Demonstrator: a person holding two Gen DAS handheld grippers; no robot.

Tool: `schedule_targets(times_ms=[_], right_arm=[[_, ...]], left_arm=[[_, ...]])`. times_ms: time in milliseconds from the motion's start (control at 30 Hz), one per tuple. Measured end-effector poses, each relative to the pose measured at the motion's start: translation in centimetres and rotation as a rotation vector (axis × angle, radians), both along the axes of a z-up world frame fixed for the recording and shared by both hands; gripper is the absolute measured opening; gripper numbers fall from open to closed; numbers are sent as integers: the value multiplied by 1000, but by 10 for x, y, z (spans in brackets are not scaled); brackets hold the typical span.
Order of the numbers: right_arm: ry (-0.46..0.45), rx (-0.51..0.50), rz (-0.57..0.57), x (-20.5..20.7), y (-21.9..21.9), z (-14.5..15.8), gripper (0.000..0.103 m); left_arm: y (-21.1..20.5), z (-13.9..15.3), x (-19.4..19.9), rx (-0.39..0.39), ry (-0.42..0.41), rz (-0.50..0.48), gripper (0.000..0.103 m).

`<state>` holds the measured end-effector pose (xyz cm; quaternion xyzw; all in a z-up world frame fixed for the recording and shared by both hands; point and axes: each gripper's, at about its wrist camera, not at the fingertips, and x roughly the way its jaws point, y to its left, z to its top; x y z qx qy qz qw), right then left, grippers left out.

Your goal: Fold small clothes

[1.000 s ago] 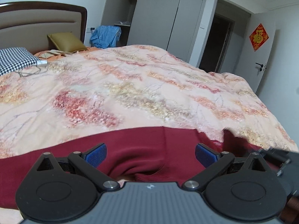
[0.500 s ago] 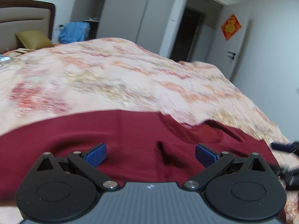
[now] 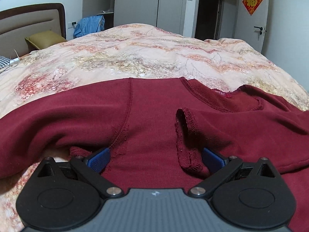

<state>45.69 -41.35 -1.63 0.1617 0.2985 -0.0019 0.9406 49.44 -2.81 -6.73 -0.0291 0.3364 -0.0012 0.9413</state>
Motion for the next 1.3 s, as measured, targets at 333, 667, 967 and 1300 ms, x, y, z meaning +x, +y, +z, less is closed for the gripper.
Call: schedule_targets(times_ms=[333,667,967,1300], right_arm=[[-17,-107,-3,-17,-4,7,31],[-4,-226,93,-92,15,-1,39],[-47,-358,21,-70,40,-8,8],[-72,-258,105,-113,44,15,53]], left_arm=[[-2,-3,0,15,-7,-4,103],[-2,-3,0,21,-13,-4,103],[-2,-3,0,20,-14,-5,103],[16,22,-18,-69,10,-31,103]])
